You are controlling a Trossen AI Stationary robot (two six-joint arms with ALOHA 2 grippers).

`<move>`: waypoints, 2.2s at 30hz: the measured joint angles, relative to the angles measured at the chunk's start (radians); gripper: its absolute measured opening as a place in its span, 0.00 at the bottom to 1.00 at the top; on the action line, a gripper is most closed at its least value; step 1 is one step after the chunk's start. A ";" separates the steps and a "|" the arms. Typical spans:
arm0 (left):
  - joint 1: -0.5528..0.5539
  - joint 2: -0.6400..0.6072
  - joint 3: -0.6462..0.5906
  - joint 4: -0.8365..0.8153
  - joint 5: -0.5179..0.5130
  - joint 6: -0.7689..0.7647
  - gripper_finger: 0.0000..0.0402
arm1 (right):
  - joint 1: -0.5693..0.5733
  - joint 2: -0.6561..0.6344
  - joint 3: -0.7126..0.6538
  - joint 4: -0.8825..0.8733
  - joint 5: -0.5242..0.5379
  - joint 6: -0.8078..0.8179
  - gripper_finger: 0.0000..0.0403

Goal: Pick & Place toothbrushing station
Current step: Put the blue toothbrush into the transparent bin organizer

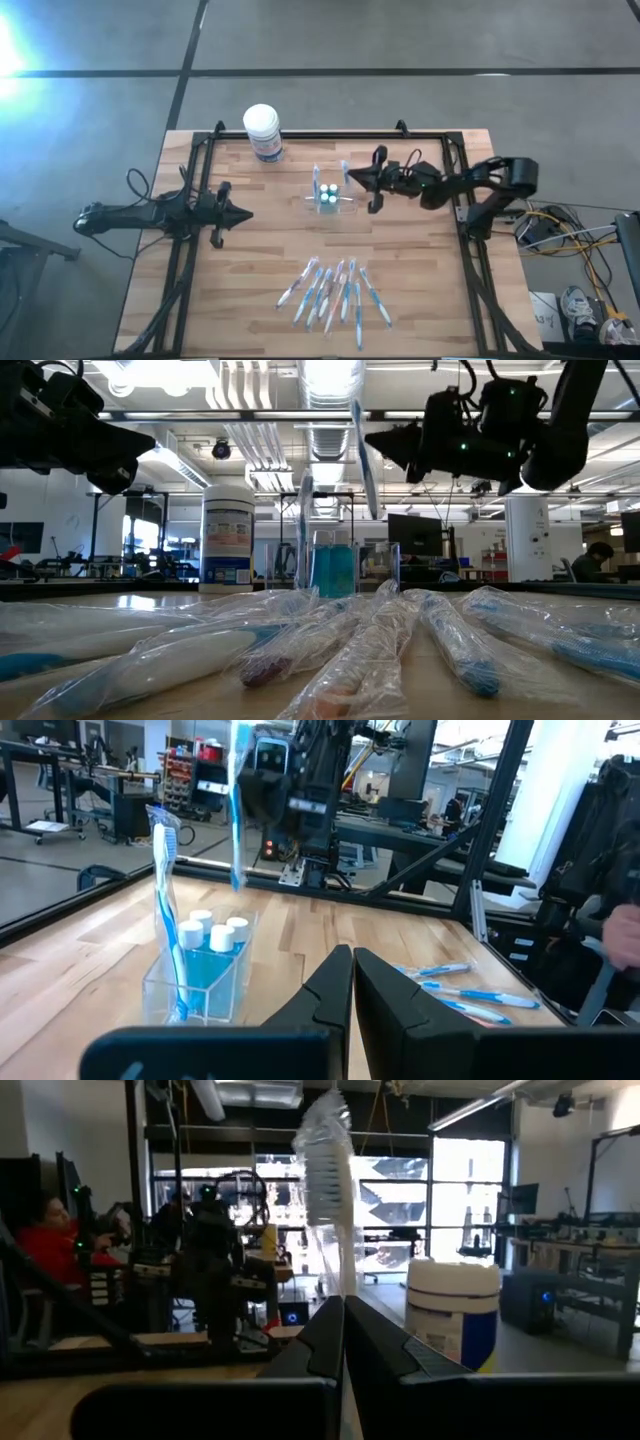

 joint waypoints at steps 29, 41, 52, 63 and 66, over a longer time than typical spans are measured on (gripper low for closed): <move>0.000 0.000 0.000 -0.003 0.000 0.003 0.05 | -0.006 0.185 -0.013 0.053 0.102 0.011 0.02; 0.000 0.000 0.000 -0.004 0.000 0.003 0.05 | -0.006 0.185 -0.071 0.034 0.154 0.011 0.02; 0.000 0.000 0.000 -0.003 -0.001 0.005 0.05 | -0.006 0.185 -0.094 -0.027 0.157 -0.015 0.02; 0.000 0.000 0.000 -0.004 -0.001 0.005 0.05 | -0.006 0.185 -0.135 -0.033 0.157 -0.041 0.02; 0.000 0.000 0.000 -0.004 -0.001 0.005 0.05 | -0.006 0.184 -0.147 -0.033 0.159 -0.041 0.02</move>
